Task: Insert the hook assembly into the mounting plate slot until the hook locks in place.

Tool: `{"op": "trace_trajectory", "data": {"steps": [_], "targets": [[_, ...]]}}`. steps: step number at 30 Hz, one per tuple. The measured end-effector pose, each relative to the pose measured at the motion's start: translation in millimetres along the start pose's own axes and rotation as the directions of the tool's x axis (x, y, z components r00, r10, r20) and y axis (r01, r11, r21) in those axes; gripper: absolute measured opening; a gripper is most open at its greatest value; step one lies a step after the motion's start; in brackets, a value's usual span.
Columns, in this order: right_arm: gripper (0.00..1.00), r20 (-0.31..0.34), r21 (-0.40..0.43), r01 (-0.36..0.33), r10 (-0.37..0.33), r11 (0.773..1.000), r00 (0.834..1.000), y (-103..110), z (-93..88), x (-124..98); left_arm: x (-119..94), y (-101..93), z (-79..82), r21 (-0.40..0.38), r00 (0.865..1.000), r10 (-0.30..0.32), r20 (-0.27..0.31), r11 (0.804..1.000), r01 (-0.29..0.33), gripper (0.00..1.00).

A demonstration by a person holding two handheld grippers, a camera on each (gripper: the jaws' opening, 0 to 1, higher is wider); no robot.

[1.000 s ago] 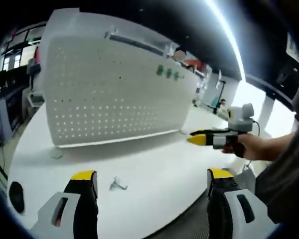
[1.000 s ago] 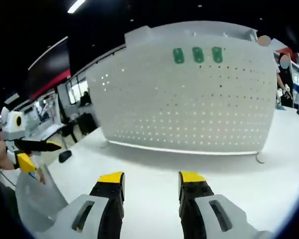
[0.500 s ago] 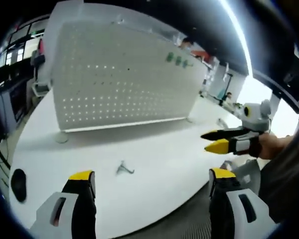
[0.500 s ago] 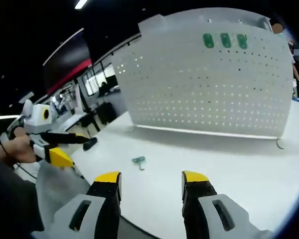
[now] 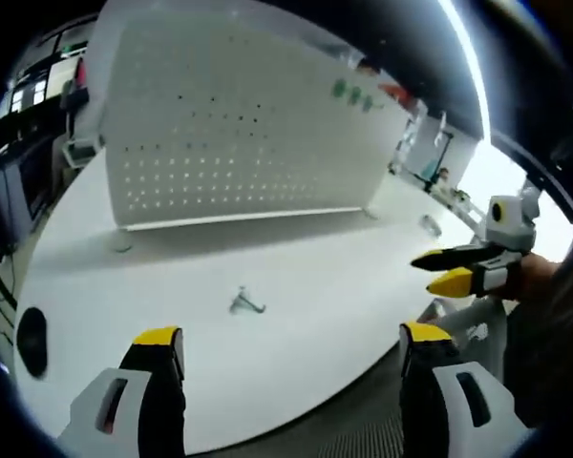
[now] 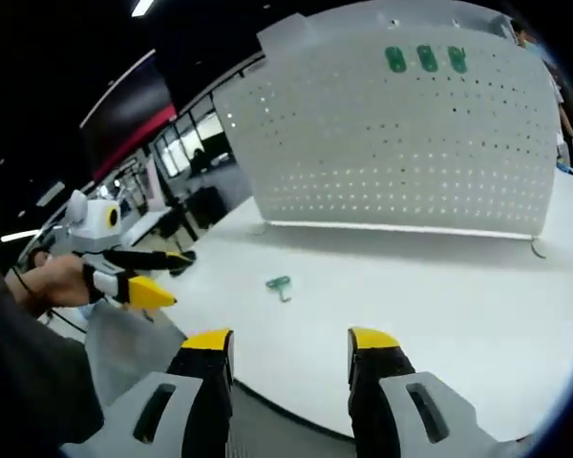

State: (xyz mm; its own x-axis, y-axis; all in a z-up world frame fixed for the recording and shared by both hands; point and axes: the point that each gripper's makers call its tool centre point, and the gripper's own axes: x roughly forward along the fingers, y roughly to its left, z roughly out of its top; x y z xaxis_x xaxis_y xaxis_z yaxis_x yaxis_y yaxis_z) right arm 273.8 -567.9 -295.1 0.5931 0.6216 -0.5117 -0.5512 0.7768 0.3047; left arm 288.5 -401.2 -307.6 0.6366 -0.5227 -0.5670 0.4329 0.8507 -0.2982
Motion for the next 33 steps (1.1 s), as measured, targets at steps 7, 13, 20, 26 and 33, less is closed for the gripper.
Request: {"op": "trace_trajectory", "data": {"steps": [7, 13, 20, 26, 33], "targets": [[0.49, -0.036, -0.011, -0.027, 0.027, 1.0, 0.999, 11, -10.4, -5, 11, 8.2, 2.8, -0.003, 1.0, -0.008, -0.01, 1.0, 0.008, 0.89], [0.48, -0.028, 0.001, -0.018, 0.018, 1.0, 0.999, 8, -9.2, -4, 27, 18.2, -5.4, 0.059, 0.996, -0.001, -0.084, 0.998, 0.006, 0.87], [0.46, -0.029, 0.011, -0.019, 0.019, 1.0, 0.999, 5, -11.2, -5, 49, 29.6, -5.5, 0.131, 0.993, -0.004, -0.115, 0.991, 0.019, 0.79], [0.46, -0.036, 0.015, -0.02, 0.021, 1.0, 0.999, 4, -12.9, -4, 65, 40.6, -2.4, 0.151, 0.992, -0.008, -0.126, 0.988, 0.028, 0.71], [0.45, -0.036, 0.056, -0.032, 0.034, 0.998, 0.999, 4, -12.2, -3, 90, 51.5, -6.8, 0.14, 0.988, -0.017, -0.151, 0.989, 0.038, 0.58]]}}
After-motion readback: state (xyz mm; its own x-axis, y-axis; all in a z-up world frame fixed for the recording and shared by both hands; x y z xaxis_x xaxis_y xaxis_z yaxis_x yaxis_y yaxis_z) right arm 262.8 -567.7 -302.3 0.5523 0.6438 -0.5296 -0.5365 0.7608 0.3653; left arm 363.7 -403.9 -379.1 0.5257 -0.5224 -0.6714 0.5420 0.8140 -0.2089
